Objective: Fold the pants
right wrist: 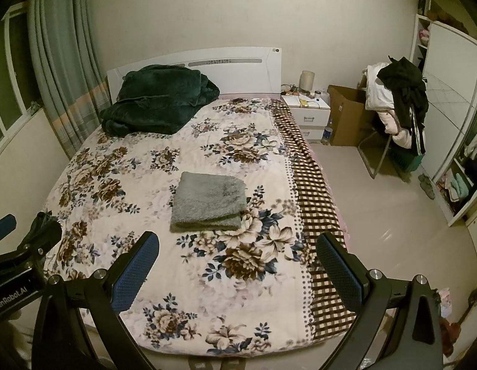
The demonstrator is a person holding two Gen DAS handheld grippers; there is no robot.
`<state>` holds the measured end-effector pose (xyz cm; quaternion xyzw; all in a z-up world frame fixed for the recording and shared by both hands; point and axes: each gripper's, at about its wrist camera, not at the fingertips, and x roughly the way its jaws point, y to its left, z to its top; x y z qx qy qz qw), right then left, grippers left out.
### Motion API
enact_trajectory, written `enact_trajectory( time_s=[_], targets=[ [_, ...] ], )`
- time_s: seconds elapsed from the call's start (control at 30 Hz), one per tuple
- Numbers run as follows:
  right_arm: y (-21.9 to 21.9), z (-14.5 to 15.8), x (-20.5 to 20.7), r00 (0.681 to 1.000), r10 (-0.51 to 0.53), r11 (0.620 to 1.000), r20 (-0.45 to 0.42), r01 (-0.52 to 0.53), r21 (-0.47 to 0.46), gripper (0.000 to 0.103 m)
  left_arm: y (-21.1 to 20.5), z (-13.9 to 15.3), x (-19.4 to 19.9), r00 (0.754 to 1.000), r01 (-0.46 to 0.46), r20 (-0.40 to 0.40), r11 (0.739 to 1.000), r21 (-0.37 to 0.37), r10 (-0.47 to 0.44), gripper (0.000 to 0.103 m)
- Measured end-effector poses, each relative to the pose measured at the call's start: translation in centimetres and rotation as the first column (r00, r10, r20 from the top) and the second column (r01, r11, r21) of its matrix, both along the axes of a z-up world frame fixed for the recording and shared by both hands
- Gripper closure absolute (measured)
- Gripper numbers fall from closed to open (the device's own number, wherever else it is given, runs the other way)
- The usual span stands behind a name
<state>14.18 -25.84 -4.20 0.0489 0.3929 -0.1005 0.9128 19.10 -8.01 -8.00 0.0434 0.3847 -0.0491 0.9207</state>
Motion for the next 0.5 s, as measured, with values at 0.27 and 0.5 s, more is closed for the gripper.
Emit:
enact_trajectory(
  time_s=[0.27,0.5],
  targets=[
    [-0.19,0.12,0.13,1.000,0.002,1.000,0.000,-0.002,0.001,0.000,0.44,-0.04,-0.13,1.000,-0.006,0.004,1.000,0.002,0.006,0.000],
    [-0.16,0.04,0.10,1.000,0.004,1.000,0.002,-0.004,-0.004,0.000,0.44,-0.24,-0.36,1.000,0.001,0.012,1.000,-0.009,0.000,0.000]
  ],
)
